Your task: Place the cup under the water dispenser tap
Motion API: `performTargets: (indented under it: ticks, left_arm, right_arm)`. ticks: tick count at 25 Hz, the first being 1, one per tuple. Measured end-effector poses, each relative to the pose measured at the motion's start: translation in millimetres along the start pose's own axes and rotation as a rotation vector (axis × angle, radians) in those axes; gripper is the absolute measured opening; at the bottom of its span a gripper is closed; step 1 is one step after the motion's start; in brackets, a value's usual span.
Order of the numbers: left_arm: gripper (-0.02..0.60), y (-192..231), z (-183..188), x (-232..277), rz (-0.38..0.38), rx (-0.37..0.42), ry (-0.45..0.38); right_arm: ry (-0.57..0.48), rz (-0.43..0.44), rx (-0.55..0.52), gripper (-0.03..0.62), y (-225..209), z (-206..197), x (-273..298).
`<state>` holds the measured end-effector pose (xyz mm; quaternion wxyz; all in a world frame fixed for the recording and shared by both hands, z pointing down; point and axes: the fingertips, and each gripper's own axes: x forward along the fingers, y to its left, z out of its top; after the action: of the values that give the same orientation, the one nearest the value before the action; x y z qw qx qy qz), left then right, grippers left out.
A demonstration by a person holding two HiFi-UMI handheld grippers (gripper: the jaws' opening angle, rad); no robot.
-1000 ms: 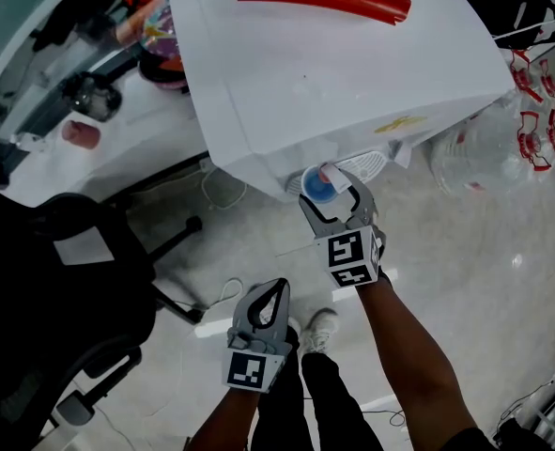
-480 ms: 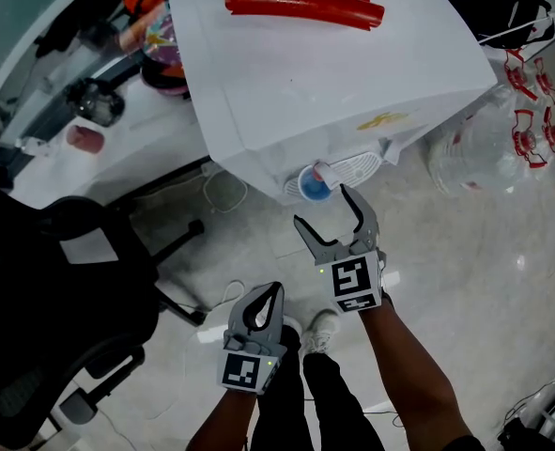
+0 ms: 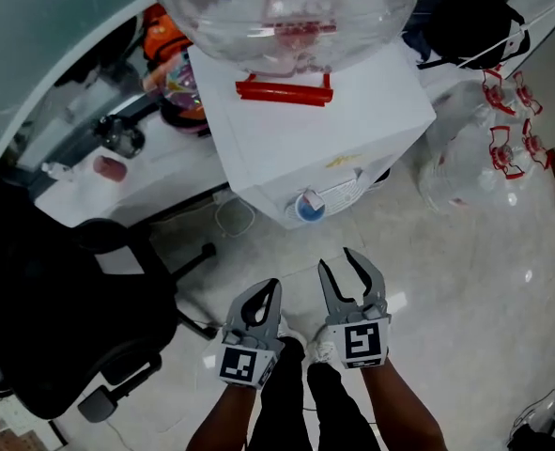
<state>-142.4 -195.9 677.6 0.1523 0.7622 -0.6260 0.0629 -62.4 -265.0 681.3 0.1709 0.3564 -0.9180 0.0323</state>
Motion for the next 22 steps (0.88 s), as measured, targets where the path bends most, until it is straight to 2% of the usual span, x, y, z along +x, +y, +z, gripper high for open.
performTargets:
  ticks: [5, 8, 13, 18, 22]
  left_arm:
    - [0.017, -15.6, 64.1, -20.8, -0.007, -0.008, -0.041]
    - [0.017, -15.7, 103.2, -28.3, -0.022, 0.017, -0.091]
    - [0.017, -27.6, 155.6, -43.9, -0.068, 0.099, -0.137]
    - [0.017, -44.2, 173.1, -82.3, -0.028, 0.054, -0.106]
    - [0.017, -57.5, 189.2, -90.9, -0.030, 0.091, -0.109]
  right_arm:
    - [0.009, -0.010, -0.006, 0.076, 4.2, 39.5, -58.1]
    - [0.013, -0.053, 0.065, 0.003, 1.3, 51.2, -82.0]
    - [0.006, -0.062, 0.064, 0.002, -4.2, 83.0, -110.8]
    - [-0.022, -0.049, 0.042, 0.002, -2.7, 127.9, -152.9]
    - [-0.089, -0.037, 0.000, 0.002, -8.8, 170.7, -163.1]
